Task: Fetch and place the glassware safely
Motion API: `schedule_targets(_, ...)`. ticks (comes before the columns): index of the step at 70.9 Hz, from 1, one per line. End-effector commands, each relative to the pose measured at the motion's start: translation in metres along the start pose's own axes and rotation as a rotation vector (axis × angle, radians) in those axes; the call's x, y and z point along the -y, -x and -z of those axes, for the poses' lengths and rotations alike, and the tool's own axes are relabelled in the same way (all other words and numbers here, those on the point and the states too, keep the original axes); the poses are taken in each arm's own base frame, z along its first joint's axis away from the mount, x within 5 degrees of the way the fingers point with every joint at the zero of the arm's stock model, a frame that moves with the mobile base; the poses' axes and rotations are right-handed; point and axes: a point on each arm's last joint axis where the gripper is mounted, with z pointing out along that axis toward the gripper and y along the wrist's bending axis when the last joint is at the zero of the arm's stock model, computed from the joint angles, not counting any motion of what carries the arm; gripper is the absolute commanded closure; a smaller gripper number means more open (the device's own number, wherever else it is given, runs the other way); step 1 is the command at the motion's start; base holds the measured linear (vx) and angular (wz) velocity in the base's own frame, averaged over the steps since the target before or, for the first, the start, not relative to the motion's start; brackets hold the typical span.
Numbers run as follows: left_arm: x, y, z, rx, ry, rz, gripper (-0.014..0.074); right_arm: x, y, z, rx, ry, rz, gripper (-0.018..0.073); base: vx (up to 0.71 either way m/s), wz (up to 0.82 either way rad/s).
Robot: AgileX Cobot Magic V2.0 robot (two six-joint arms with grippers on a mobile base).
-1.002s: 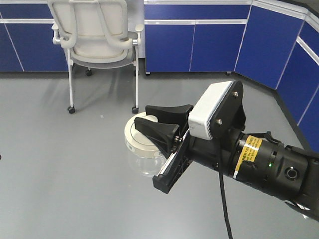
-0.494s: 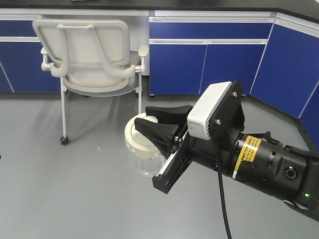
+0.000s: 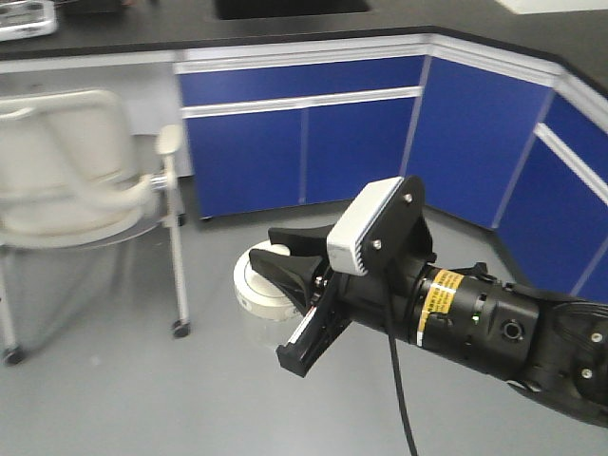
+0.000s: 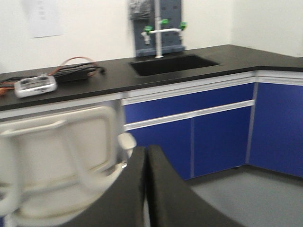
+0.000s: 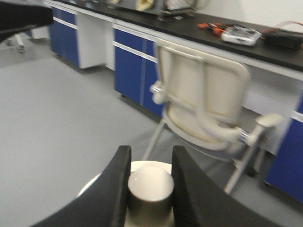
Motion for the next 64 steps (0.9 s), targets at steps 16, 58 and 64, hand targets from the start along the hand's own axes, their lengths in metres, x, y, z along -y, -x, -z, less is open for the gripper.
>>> schedule_targets(16, 0.000, 0.016, 0.000, 0.100, -0.002, 0.015, 0.0603, 0.003, -0.008, -0.018, 0.026, 0.031, -0.040, 0.0563, 0.24, -0.74)
schedule_targets(58, 0.000, 0.016, 0.000, 0.100, -0.002, 0.015, 0.0603, 0.022, -0.024, -0.045, 0.206, -0.075, -0.183, 0.0563, 0.17, -0.62)
schedule_targets(64, 0.000, 0.016, 0.000, 0.100, -0.002, 0.015, 0.0603, 0.021, -0.018, -0.044, 0.266, -0.055, -0.174, 0.0563, 0.11, -0.44)
